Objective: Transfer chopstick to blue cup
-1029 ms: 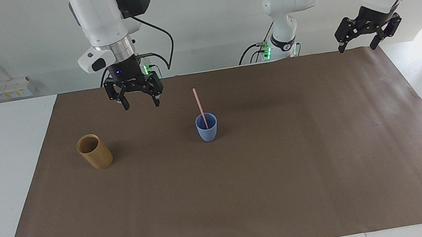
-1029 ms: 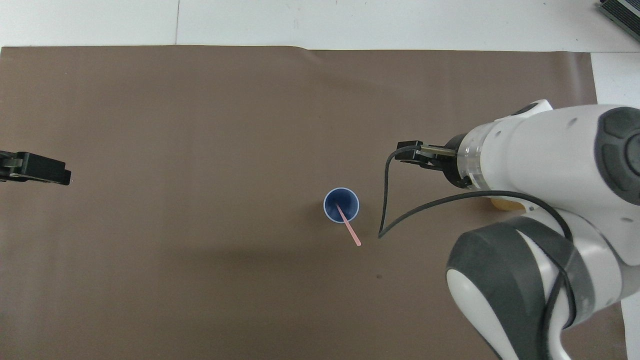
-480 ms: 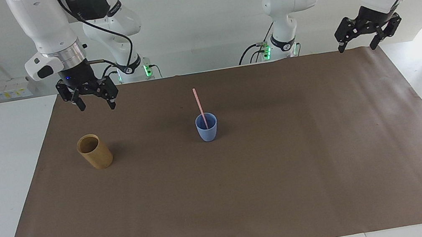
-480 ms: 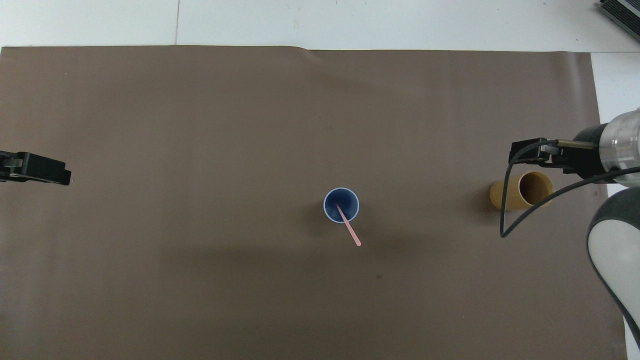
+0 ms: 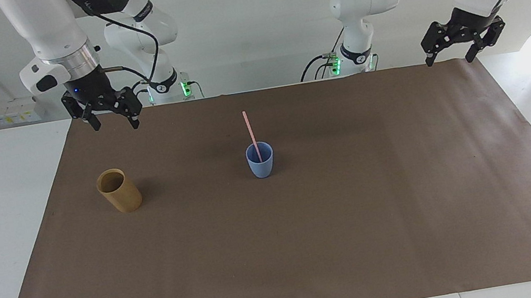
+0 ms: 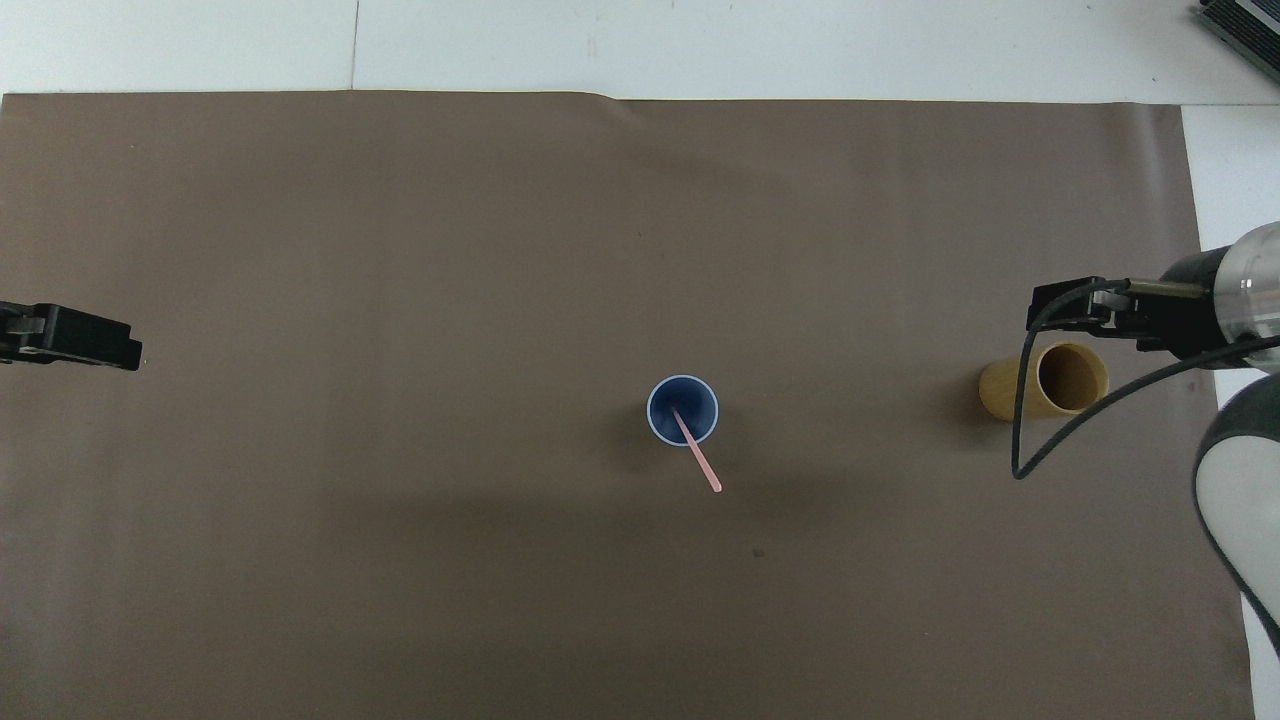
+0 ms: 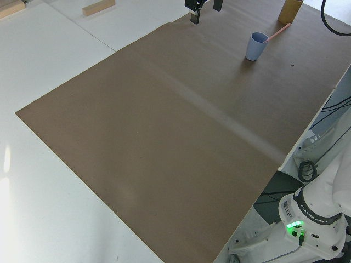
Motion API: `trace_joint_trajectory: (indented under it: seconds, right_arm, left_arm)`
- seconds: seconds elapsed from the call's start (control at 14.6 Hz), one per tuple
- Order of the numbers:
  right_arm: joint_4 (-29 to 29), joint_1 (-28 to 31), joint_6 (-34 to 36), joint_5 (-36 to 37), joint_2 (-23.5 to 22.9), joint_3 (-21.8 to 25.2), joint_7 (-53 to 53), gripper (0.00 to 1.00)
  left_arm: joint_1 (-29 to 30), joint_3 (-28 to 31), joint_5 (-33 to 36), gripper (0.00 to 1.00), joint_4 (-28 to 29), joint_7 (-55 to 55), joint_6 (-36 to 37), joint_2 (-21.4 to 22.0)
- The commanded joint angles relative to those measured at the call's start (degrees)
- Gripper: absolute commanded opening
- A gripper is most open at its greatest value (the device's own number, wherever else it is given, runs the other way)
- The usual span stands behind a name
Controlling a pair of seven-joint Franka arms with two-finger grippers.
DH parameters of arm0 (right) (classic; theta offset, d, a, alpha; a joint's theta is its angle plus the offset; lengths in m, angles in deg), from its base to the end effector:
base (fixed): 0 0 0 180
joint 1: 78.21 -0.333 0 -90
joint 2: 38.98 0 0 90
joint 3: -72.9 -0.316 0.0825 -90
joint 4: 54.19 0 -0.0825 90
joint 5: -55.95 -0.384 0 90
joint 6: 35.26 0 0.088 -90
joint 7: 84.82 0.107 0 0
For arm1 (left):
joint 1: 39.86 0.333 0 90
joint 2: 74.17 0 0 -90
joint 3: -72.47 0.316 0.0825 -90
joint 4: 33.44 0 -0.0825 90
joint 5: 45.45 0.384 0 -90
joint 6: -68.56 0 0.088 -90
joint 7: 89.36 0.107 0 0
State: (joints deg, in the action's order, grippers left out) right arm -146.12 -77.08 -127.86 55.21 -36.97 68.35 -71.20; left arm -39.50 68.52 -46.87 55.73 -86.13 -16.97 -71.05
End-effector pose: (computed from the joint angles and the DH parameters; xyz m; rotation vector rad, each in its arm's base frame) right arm 0.5471 0.0348 0.6319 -3.1115 0.2781 -0.0698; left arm 0.5284 -0.0371 0.6539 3.1149 -0.1883 -0.0145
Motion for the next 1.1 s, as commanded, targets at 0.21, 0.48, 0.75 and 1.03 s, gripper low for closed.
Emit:
trace_joint_trajectory:
  seconds: [0.21, 0.48, 0.75, 1.03]
  right_arm:
    - [2.7, 0.6, 1.8, -0.1, -2.3, -0.5, -1.0, 1.00]
    - [2.7, 1.1, 1.7, -0.1, -2.3, -0.2, -1.0, 1.00]
    - [2.7, 1.0, 1.5, -0.1, -2.4, -0.3, -1.2, 1.00]
    - [2.9, 0.5, 2.1, 0.0, -2.4, -0.4, -1.3, 1.00]
  left_arm:
    - [1.1, -0.6, -0.3, 1.00, -0.3, 0.3, 1.2, 0.6]
    - [1.1, -0.6, -0.2, 1.00, -0.3, 0.3, 1.2, 0.6]
    - [1.1, -0.6, -0.3, 1.00, -0.3, 0.3, 1.2, 0.6]
    - [1.1, -0.6, -0.2, 1.00, -0.3, 0.3, 1.2, 0.6]
